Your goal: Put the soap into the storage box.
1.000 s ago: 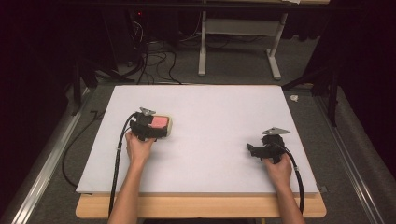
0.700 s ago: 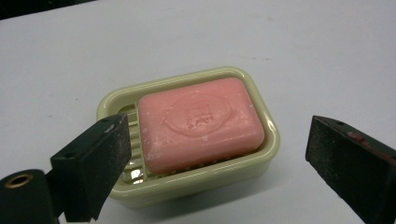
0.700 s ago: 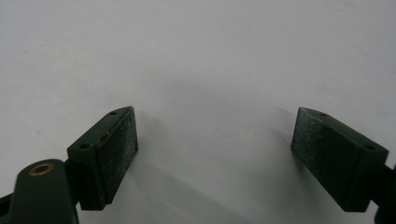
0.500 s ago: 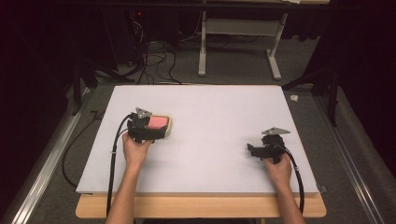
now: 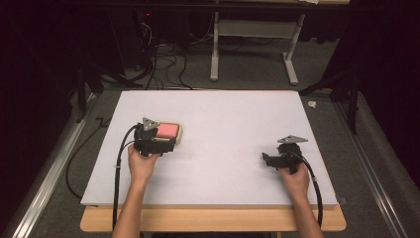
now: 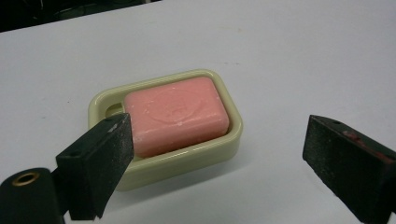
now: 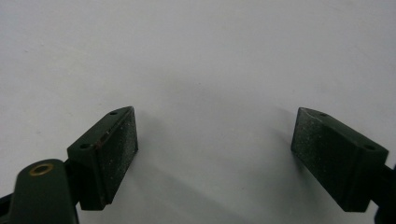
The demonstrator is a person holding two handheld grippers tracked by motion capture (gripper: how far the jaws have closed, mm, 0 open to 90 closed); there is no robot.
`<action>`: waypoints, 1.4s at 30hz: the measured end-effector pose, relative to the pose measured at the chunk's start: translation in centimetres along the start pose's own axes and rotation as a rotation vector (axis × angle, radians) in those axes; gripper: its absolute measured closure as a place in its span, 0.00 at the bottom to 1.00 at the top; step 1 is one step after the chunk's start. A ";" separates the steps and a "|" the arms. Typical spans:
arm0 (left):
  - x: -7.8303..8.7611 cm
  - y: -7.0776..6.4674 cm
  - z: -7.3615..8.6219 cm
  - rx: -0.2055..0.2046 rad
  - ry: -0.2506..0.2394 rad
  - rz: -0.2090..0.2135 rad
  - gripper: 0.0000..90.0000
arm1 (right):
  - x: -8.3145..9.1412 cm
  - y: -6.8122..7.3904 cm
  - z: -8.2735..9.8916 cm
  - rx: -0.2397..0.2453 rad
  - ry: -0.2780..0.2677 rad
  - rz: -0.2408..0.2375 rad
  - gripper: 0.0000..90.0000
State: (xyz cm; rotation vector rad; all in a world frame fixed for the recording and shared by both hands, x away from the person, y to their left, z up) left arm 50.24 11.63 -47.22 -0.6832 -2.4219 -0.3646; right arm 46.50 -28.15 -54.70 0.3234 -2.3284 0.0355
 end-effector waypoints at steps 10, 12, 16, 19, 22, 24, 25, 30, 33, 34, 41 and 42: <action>0.9 -0.6 0.4 0.012 -0.025 0.022 0.12 | 0.0 0.0 0.0 0.000 0.000 -0.001 0.17; 1.1 -0.7 0.5 0.013 -0.028 0.025 0.12 | 0.0 0.0 0.0 0.000 0.000 0.000 0.17; 1.4 -0.9 0.7 0.012 -0.029 0.033 0.12 | 0.0 0.0 0.0 0.000 0.000 0.000 0.17; 1.7 -1.1 0.8 0.017 -0.037 0.043 0.12 | 0.0 0.0 0.0 -0.002 0.000 0.000 0.17; 2.0 -1.3 0.9 0.021 -0.044 0.052 0.13 | 0.0 0.0 0.0 -0.002 0.000 0.000 0.17; 2.1 -1.5 1.0 0.027 -0.046 0.070 0.13 | 0.0 0.0 0.0 -0.003 0.000 -0.001 0.17; 2.3 -1.6 1.0 0.024 -0.046 0.074 0.13 | 0.0 0.0 0.0 -0.003 0.001 0.000 0.17; 2.8 -2.1 1.0 0.026 -0.061 0.091 0.13 | 0.0 0.0 0.0 -0.002 0.000 0.000 0.17; 3.0 -2.3 1.2 0.016 -0.056 0.094 0.13 | 0.0 0.0 0.0 -0.003 0.000 0.000 0.17; 3.1 -2.4 1.2 0.016 -0.055 0.098 0.13 | 0.0 0.0 0.0 -0.003 0.000 -0.001 0.17; 3.4 -3.2 1.5 0.013 -0.057 0.120 0.13 | 0.0 0.0 0.0 -0.003 0.000 -0.001 0.17; 3.4 -3.3 1.6 0.009 -0.053 0.122 0.13 | 0.0 0.0 0.0 -0.002 0.000 0.000 0.17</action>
Point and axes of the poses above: each handheld gripper's, and its own axes: x roughly backward along the jaws, z roughly out of its underside, y roughly to its left, the point moved 9 cm from there along -x, roughly forward along the jaws, and after that the axes turned 8 degrees about -x, right-handed, at the moved point
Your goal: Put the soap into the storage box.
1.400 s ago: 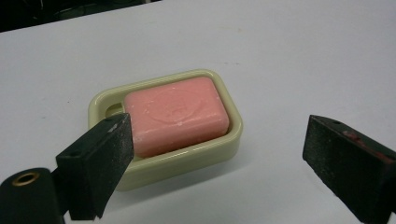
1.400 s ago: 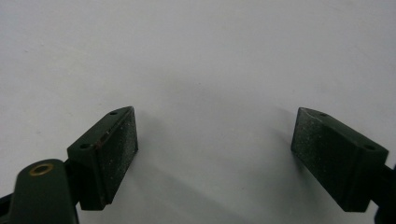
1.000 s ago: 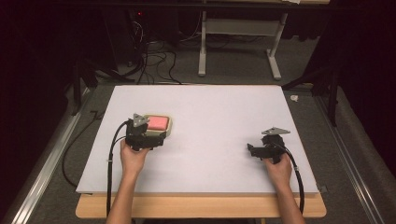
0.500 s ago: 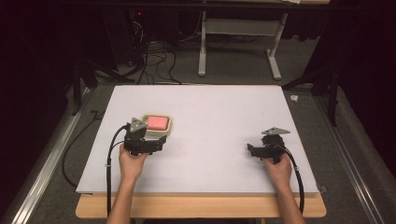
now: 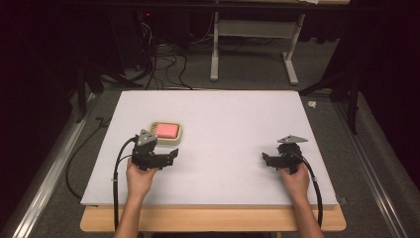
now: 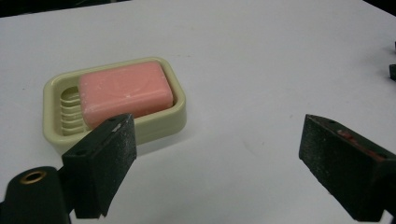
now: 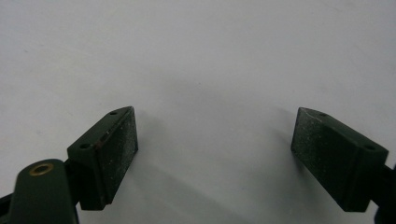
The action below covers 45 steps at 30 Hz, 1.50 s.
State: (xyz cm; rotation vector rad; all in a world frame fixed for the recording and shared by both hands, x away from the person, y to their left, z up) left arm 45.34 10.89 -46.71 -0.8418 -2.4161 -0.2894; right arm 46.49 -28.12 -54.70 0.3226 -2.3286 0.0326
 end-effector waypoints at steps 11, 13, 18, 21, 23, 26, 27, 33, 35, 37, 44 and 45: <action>-0.1 -1.3 0.7 -0.054 0.034 0.004 0.14 | 0.0 0.0 0.0 -0.001 0.001 0.001 0.17; -0.2 -1.6 0.8 -0.058 0.036 0.008 0.14 | 0.0 0.0 0.0 0.000 0.001 0.001 0.17; -0.2 -2.0 0.9 -0.055 0.030 0.016 0.14 | 0.0 0.0 0.0 -0.001 0.001 0.001 0.17; -0.2 -2.3 1.0 -0.054 0.029 0.024 0.14 | 0.0 0.0 0.0 -0.001 0.001 0.001 0.17; -0.3 -2.4 1.1 -0.053 0.030 0.028 0.14 | 0.0 0.0 0.0 -0.002 0.001 0.001 0.17; -0.4 -2.7 1.3 -0.053 0.033 0.036 0.14 | 0.0 0.0 0.0 -0.001 0.001 0.001 0.17; -0.4 -2.8 1.4 -0.052 0.033 0.039 0.14 | 0.0 0.0 0.0 0.000 0.001 0.001 0.17; -0.7 -3.3 1.6 -0.051 0.039 0.055 0.16 | 0.0 0.0 0.0 0.000 0.000 0.001 0.17; -0.7 -3.5 1.7 -0.047 0.038 0.061 0.16 | 0.0 0.0 0.0 0.000 0.001 0.001 0.17; -0.8 -3.6 1.8 -0.046 0.037 0.064 0.16 | 0.0 0.0 0.0 -0.001 0.001 0.001 0.17; -1.2 -4.1 2.2 -0.043 0.048 0.075 0.16 | 0.0 0.0 0.0 -0.001 0.001 0.001 0.17; -1.2 -4.1 2.2 -0.042 0.046 0.077 0.16 | 0.0 0.0 0.0 -0.002 0.001 0.001 0.17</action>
Point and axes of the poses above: each handheld gripper's, and its own axes: x roughly backward along the jaws, z roughly out of its underside, y roughly to its left, the point moved 9 cm from there along -x, roughly forward along the jaws, and after that the axes turned 8 degrees about -x, right-handed, at the moved point
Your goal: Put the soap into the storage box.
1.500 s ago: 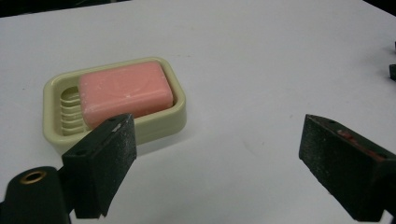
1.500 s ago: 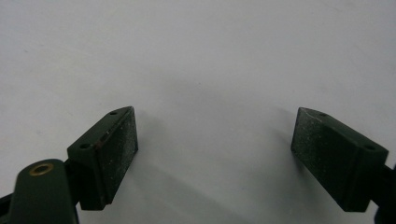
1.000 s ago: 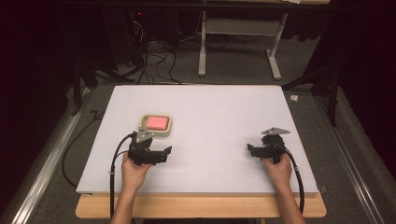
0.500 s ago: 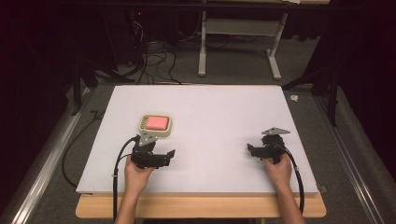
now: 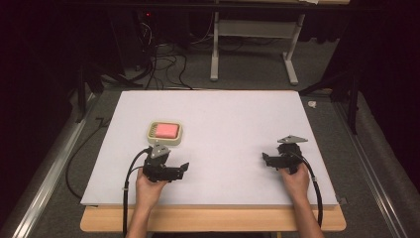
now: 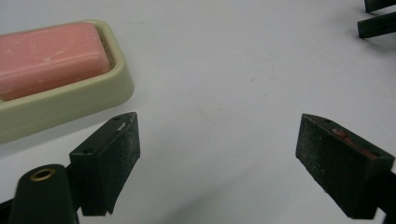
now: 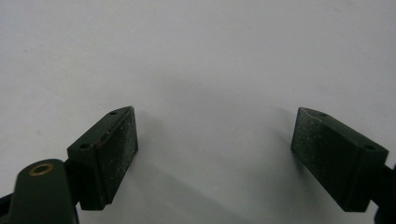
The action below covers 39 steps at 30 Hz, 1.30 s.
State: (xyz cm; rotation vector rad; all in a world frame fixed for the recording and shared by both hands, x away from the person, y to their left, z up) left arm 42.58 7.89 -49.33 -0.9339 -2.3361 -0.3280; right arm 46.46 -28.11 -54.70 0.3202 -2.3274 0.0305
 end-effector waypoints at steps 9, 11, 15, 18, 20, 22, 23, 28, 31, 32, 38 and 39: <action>-0.5 -0.3 0.3 -0.001 0.008 0.008 0.16 | 0.0 0.0 0.0 0.004 0.000 0.000 0.17; -0.6 -0.5 0.3 -0.009 0.005 0.013 0.17 | 0.0 0.0 0.0 0.004 0.000 0.000 0.17; -0.9 -0.8 0.4 -0.008 0.013 0.021 0.17 | 0.0 0.0 0.0 0.002 0.000 0.000 0.17; -1.2 -1.0 0.5 -0.007 0.015 0.029 0.17 | 0.0 0.0 0.0 0.004 0.000 0.000 0.17; -1.4 -1.1 0.6 -0.004 0.015 0.032 0.17 | 0.0 0.0 0.0 0.004 0.000 0.000 0.17; -1.5 -1.1 0.7 0.001 0.017 0.035 0.17 | 0.0 0.0 0.0 0.004 0.000 0.000 0.17; -1.6 -1.2 0.8 0.003 0.019 0.037 0.17 | 0.0 0.0 0.0 0.004 0.000 0.000 0.17; -2.0 -1.4 1.0 0.002 0.027 0.045 0.17 | 0.0 0.0 0.0 0.004 0.000 0.000 0.17; -2.3 -1.4 1.1 0.003 0.034 0.050 0.17 | 0.0 0.0 0.0 0.007 -0.001 0.000 0.17; -2.4 -1.4 1.1 0.005 0.034 0.049 0.17 | 0.0 0.0 0.0 0.006 -0.001 0.000 0.17; -3.0 -1.4 1.5 0.003 0.050 0.042 0.17 | 0.0 0.0 0.0 0.007 -0.001 0.000 0.17; -3.2 -1.4 1.5 0.002 0.053 0.041 0.17 | 0.0 0.0 0.0 0.006 -0.001 0.000 0.17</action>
Point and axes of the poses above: each handheld gripper's, and its own axes: x roughly backward along the jaws, z roughly out of its underside, y roughly to its left, the point moved 9 cm from there along -x, roughly forward along the jaws, and after that the axes turned 8 degrees about -x, right-handed, at the moved point
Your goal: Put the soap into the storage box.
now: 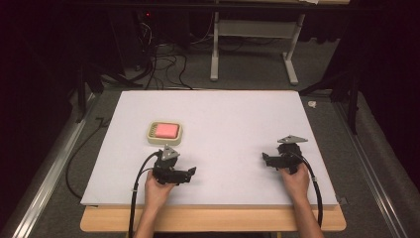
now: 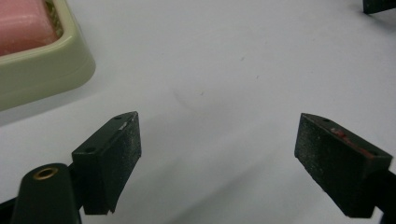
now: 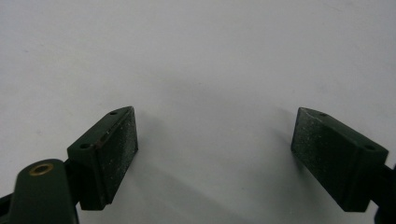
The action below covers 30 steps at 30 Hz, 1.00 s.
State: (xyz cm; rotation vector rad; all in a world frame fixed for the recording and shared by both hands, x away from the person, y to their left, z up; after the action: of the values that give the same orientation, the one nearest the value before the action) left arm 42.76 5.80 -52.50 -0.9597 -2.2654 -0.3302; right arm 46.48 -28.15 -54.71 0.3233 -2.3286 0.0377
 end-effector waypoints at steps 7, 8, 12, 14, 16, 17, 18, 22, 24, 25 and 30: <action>-0.7 0.0 0.1 -0.004 0.010 -0.004 0.17 | 0.0 0.0 0.0 -0.001 0.000 0.000 0.17; -0.8 -0.1 0.2 -0.003 0.013 -0.005 0.17 | 0.0 0.0 0.0 -0.001 0.000 0.000 0.17; -1.1 -0.1 0.3 -0.010 0.018 -0.008 0.17 | 0.0 0.0 0.0 0.001 0.000 0.000 0.17; -1.2 -0.1 0.3 -0.011 0.015 -0.009 0.17 | 0.0 0.0 0.0 -0.002 0.001 0.000 0.17; -1.4 -0.1 0.3 -0.019 0.013 -0.011 0.17 | 0.0 0.0 0.0 0.000 0.000 0.000 0.17; -1.4 -0.1 0.3 -0.022 0.015 -0.014 0.17 | 0.0 0.0 0.0 0.000 0.000 0.000 0.17; -1.5 -0.1 0.3 -0.023 0.015 -0.015 0.17 | 0.0 0.0 0.0 0.000 0.000 0.000 0.17; -1.7 -0.1 0.4 -0.028 0.018 -0.018 0.17 | 0.0 0.0 0.0 0.000 0.000 0.000 0.17; -1.8 -0.2 0.4 -0.030 0.018 -0.018 0.17 | 0.0 0.0 0.0 0.000 0.000 0.000 0.17; -1.9 -0.2 0.4 -0.030 0.018 -0.019 0.17 | 0.0 0.0 0.0 0.000 0.000 0.000 0.17; -2.2 -0.1 0.4 -0.032 0.019 -0.026 0.17 | 0.0 0.0 0.0 0.000 0.000 0.000 0.17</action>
State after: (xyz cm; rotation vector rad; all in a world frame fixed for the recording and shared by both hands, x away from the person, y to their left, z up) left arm 43.61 4.70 -54.23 -0.9398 -2.2633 -0.3865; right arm 46.48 -28.15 -54.71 0.3234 -2.3284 0.0380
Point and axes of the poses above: each handheld gripper's, and its own axes: x roughly backward along the jaws, z roughly out of its underside, y roughly to its left, the point moved 9 cm from there along -x, roughly forward along the jaws, and after that the axes turned 8 degrees about -x, right-handed, at the moved point
